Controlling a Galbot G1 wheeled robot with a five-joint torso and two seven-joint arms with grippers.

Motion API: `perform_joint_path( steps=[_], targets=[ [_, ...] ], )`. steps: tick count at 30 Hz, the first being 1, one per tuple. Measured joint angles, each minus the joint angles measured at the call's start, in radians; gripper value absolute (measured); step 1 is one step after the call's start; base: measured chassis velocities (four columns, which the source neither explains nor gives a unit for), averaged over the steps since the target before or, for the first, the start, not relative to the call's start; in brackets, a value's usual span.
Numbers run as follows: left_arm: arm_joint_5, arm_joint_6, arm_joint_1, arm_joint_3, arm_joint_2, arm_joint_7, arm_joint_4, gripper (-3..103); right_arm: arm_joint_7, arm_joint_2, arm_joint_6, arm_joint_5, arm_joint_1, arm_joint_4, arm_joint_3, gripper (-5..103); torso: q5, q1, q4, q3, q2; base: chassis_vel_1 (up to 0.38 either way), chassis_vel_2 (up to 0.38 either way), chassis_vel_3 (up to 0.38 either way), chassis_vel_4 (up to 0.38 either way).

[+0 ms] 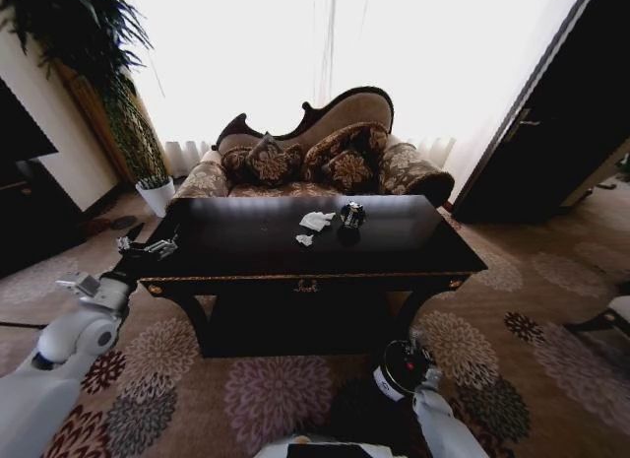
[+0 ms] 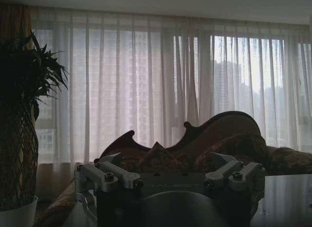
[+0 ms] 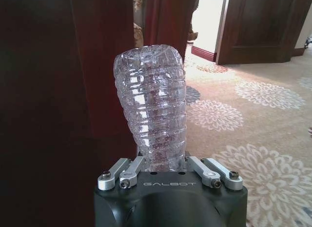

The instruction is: Move to the front of the table and place the trash on the table into the trash bin.

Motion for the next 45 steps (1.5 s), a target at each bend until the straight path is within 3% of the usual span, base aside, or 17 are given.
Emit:
perform_joint_path(
  steps=[12,16,18,20,24,26,32,37,40,45],
  targets=[
    [0.000,0.000,0.000,0.000,0.000,0.000,0.000,100,-0.041,-0.016,0.011,-0.033,0.060,-0.122,0.063,21,0.0000,0.000,0.0000,0.000,0.000,0.000,0.000,0.000,0.000],
    [0.000,0.000,0.000,0.000,0.000,0.000,0.000,100,-0.041,-0.014,0.011,-0.036,0.062,-0.127,0.070,32,0.0001,0.000,0.0000,0.000,0.000,0.000,0.000,0.000,0.000],
    [0.000,0.000,0.000,0.000,0.000,0.000,0.000,100,-0.041,-0.012,0.011,-0.036,0.059,-0.131,0.074,47,0.0000,0.000,0.0000,0.000,0.000,0.000,0.000,0.000,0.000],
    [0.000,0.000,0.000,0.000,0.000,0.000,0.000,100,-0.041,-0.012,0.011,-0.037,0.058,-0.131,0.075,47,0.0000,0.000,0.0000,0.000,0.000,0.000,0.000,0.000,0.000],
    [0.000,0.000,0.000,0.000,0.000,0.000,0.000,100,-0.041,-0.006,0.013,-0.053,0.046,-0.126,0.085,70,0.0001,0.000,-0.0001,0.000,0.000,0.000,0.000,0.000,0.000],
    [0.000,0.000,0.000,0.000,0.000,0.000,0.000,100,-0.041,-0.006,0.013,-0.053,0.045,-0.124,0.086,70,0.0000,0.000,-0.0001,0.000,0.000,0.000,0.000,0.000,0.000],
    [0.000,0.000,0.000,0.000,0.000,0.000,0.000,100,-0.040,-0.006,0.014,-0.050,0.035,-0.104,0.090,95,0.0000,0.000,0.0000,0.000,0.000,0.000,0.000,0.000,0.000],
    [0.000,0.000,0.000,0.000,0.000,0.000,0.000,100,-0.035,-0.006,0.011,-0.027,0.004,-0.055,0.088,100,0.0000,0.000,0.0000,0.000,0.000,0.000,0.000,0.000,0.000],
    [0.000,0.000,0.000,0.000,0.000,0.000,0.000,100,-0.036,-0.003,-0.022,0.057,-0.075,0.062,0.074,100,-0.0001,0.000,-0.0001,0.000,0.000,0.000,0.000,0.000,0.000],
    [0.000,0.000,0.000,0.000,0.000,0.000,0.000,100,-0.043,0.008,-0.034,0.091,-0.166,0.180,0.073,100,0.0000,0.000,-0.0001,0.000,0.000,0.000,0.000,0.000,0.000]
  ],
)
